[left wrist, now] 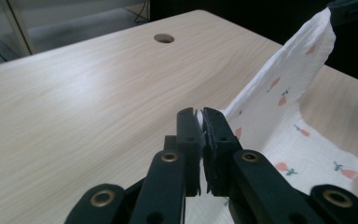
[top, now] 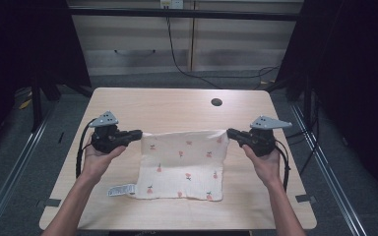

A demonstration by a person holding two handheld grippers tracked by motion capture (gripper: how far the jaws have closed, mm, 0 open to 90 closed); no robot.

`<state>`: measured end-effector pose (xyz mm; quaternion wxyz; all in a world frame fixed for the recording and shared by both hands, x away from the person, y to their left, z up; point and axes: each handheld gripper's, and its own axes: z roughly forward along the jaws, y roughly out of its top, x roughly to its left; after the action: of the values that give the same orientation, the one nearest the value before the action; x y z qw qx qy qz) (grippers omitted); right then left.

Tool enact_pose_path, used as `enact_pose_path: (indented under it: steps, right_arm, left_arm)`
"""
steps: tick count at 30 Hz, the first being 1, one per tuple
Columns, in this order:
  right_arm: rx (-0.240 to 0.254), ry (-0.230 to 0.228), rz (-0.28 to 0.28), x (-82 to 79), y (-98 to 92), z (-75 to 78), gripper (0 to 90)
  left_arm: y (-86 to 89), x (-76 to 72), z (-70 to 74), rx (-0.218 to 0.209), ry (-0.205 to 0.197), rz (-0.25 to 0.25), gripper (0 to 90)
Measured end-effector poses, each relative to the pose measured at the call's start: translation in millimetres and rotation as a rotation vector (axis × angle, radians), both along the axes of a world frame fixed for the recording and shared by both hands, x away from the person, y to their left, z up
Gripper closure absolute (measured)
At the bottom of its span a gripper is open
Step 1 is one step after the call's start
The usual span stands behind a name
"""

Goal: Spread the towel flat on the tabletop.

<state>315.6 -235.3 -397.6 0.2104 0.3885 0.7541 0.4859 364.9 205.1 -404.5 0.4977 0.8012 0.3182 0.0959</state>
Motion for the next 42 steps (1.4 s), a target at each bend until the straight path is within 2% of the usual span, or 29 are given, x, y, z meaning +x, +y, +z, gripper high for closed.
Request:
enact_pose_path:
  steps: [2,6,7,14,16,21,25,27,30,36,39,42]
  right_arm:
    - [-0.001,0.020,-0.006,9.2,0.5,-6.9,87.9]
    - [0.010,0.059,-0.023,26.5,4.4,-20.5,87.8]
    - [0.010,0.059,-0.023,26.5,4.4,-20.5,87.8]
    - [0.007,0.087,-0.032,46.4,10.9,-29.9,86.8]
    - [0.007,0.099,-0.045,53.8,11.8,-32.6,85.5]
    - [-0.007,0.129,-0.067,68.7,13.3,-39.4,83.6]
    - [-0.016,0.140,-0.093,72.3,10.5,-42.6,73.2]
    - [-0.025,0.143,-0.119,72.7,7.9,-42.6,69.4]
    - [-0.024,0.143,-0.121,69.8,5.1,-39.9,66.6]
    - [-0.084,0.153,-0.053,48.4,10.6,-35.6,65.3]
    - [-0.083,0.163,-0.019,34.3,11.9,-37.6,67.6]
    - [-0.078,0.181,0.016,20.7,13.8,-43.6,74.7]
  left_arm:
    - [1.1,6.4,-6.6,-0.007,0.020,0.013,86.0]
    - [1.1,13.4,-16.4,0.021,0.033,0.020,85.8]
    - [1.8,14.8,-18.0,0.020,0.040,0.024,85.8]
    - [5.7,29.9,-29.0,-0.013,0.074,0.082,85.2]
    - [5.6,32.6,-30.2,-0.022,0.058,0.093,83.8]
    - [11.4,37.9,-27.2,-0.034,0.054,0.133,80.4]
    - [15.7,34.9,-24.5,-0.035,0.042,0.133,79.3]
    - [15.5,32.6,-24.5,-0.030,0.038,0.128,78.8]
    - [14.3,29.8,-25.2,-0.019,0.033,0.114,77.6]
    - [10.0,22.4,-32.2,0.024,0.039,0.069,76.2]
    - [2.4,18.5,-40.9,0.062,0.050,0.036,76.3]
    - [-8.2,14.5,-52.6,0.087,0.058,0.015,76.3]
